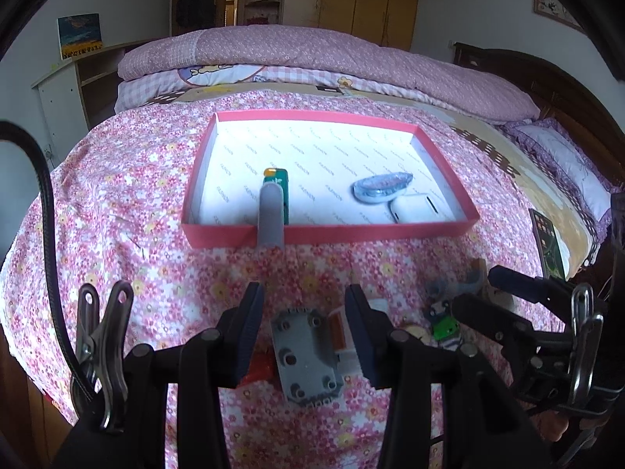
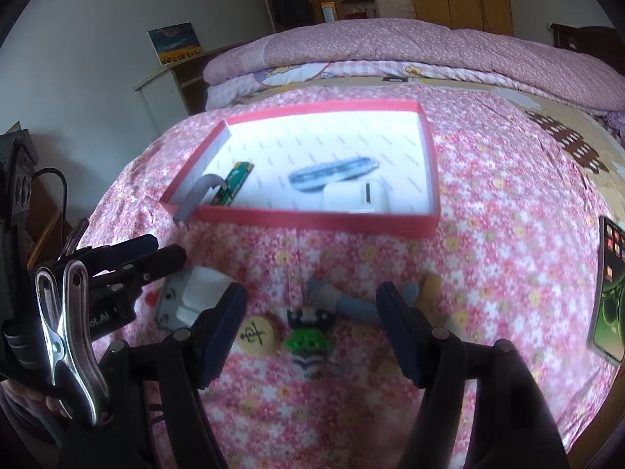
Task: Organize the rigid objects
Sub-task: 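Stand the grey handle part in the tray, release it, and withdraw both tools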
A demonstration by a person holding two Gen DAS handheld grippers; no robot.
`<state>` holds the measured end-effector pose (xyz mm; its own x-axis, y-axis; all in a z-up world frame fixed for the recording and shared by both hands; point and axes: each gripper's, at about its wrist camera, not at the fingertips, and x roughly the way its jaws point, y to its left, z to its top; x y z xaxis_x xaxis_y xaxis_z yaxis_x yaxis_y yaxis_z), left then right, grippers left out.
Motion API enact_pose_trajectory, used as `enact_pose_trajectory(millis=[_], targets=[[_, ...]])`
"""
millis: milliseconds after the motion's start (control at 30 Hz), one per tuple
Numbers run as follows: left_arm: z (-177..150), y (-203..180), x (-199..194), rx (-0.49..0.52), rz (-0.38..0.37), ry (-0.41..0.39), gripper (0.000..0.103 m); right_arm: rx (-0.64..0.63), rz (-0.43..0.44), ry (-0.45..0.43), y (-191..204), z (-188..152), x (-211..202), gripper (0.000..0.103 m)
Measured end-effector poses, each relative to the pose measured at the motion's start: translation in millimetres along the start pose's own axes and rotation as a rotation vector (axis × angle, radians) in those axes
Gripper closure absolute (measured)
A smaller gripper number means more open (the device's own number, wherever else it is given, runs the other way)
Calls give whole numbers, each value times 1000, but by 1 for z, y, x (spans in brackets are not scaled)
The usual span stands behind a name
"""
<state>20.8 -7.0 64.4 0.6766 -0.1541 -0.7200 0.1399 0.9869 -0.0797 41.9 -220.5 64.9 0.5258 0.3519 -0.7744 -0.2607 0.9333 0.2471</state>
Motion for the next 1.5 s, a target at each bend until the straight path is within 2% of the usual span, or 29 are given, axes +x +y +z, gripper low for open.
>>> enact_pose_trajectory(millis=[467,867,1000,1333,1500], targets=[[-21,7,-1,-11,-11,39,58,62,-18,35,-21,-24,-2,33],[-32,17,-2,-25,-1,52,58,60,-5,37,-19,-31,-5,33],[-33,16,3,-39,-24,66,58,48,4,39,-15,-32,-4,33],[-33,0,15,43,48,42,49,43,12,42,-11,-34,-3,33],[-37,-2,22,59,77,47,48,40,15,46,-9,-36,-1,33]])
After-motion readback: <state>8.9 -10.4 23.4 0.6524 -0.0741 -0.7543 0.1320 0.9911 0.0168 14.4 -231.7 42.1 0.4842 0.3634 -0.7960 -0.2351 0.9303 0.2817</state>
